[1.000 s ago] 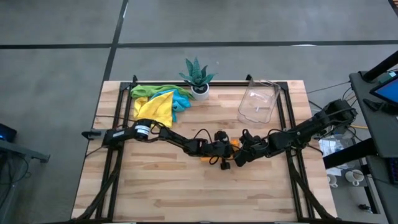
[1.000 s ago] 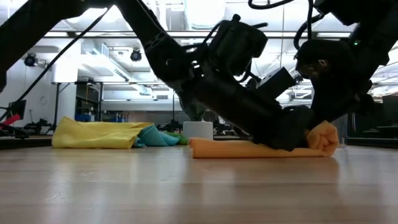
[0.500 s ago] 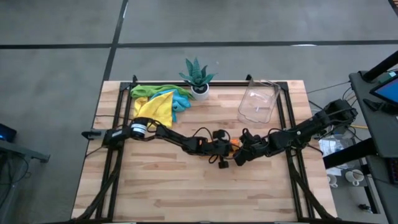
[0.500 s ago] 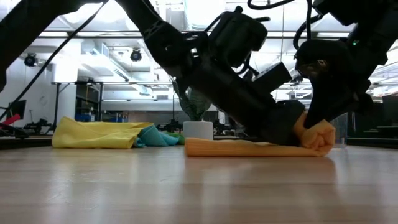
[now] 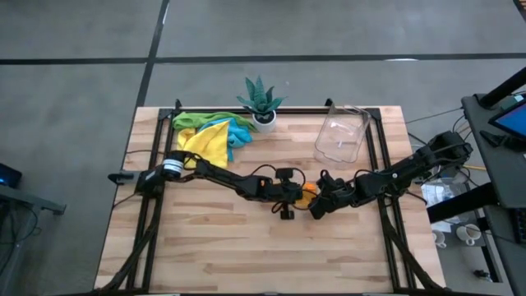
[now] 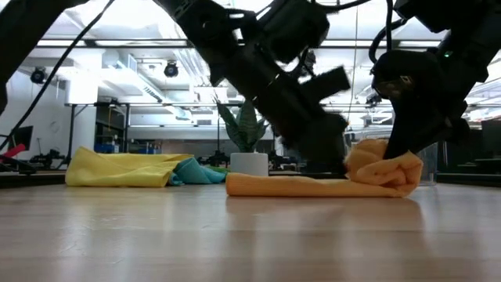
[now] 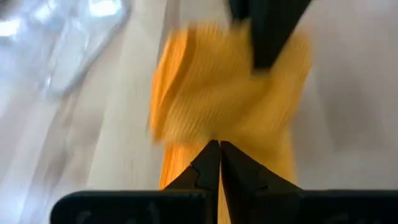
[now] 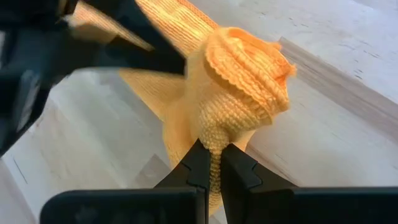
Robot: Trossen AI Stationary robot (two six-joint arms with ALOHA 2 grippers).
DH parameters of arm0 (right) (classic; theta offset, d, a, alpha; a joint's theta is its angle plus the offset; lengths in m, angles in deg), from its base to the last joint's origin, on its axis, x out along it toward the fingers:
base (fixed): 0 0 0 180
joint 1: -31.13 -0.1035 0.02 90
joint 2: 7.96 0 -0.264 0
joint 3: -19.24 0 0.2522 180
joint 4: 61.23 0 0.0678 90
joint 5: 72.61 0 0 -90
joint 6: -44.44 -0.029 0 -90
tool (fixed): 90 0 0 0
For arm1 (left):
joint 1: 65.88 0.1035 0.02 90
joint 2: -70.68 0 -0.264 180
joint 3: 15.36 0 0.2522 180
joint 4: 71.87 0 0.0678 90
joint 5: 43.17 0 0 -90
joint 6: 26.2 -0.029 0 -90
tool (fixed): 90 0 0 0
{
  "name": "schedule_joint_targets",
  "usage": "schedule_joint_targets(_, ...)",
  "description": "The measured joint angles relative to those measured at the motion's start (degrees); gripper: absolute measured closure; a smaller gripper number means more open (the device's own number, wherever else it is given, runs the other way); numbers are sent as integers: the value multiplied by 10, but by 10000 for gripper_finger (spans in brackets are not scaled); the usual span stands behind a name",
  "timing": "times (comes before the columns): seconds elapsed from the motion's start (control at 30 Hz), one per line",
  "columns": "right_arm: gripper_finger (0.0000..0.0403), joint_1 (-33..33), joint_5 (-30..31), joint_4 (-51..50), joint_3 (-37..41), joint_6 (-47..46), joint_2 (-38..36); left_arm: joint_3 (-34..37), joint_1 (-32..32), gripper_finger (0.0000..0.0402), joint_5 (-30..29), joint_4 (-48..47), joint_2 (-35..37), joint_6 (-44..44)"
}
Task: Roll microfiber towels into tight, uniform cylinder then place into a basket
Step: Roll the orange microfiber cloth
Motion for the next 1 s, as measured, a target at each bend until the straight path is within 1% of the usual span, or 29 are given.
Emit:
schedule_joint_targets(0.3, 390, 0, 0, 0, 0, 0, 0, 11, 11, 402, -2, -4, -3, 1)
schedule_joint_targets(0.4, 390, 0, 0, 0, 0, 0, 0, 13, 11, 402, 14, 7, -3, 5)
schedule_joint_targets(0.47, 390, 3, -4, 0, 0, 4, 0, 14, 11, 402, 25, 19, -3, 7)
schedule_joint_targets(0.6, 390, 11, -11, 0, -7, 16, 0, 13, 10, 402, 26, 43, -24, 21)
schedule_joint_targets(0.7, 390, 14, -15, -7, -9, 20, 0, 12, 10, 402, 40, 83, -44, 35)
schedule_joint_targets(0.8, 390, 15, -18, -12, -12, 21, 0, 11, 9, 402, 40, 108, -59, 38)
schedule_joint_targets(1.0, 390, 15, -24, -23, -13, 19, 0, 5, 8, 402, 42, 127, -62, 51)
